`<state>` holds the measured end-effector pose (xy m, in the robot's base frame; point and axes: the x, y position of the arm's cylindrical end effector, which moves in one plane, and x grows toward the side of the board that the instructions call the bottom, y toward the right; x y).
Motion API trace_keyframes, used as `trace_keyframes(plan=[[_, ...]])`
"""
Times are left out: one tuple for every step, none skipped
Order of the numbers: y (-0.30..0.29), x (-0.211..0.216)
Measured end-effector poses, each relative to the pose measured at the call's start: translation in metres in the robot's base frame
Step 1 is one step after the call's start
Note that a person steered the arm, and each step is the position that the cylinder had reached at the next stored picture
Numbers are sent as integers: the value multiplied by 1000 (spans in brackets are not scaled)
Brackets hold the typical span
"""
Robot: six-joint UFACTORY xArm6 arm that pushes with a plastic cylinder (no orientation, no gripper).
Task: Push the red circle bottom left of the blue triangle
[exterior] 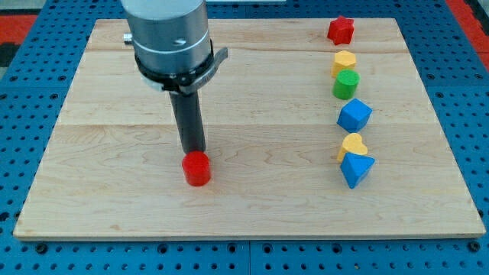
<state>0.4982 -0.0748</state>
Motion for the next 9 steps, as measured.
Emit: trace_keyframes(plan=[[-15,9],[-58,16],[-13,30],[69,30],[75,32],[28,61],[69,92],[84,92],[56,90]])
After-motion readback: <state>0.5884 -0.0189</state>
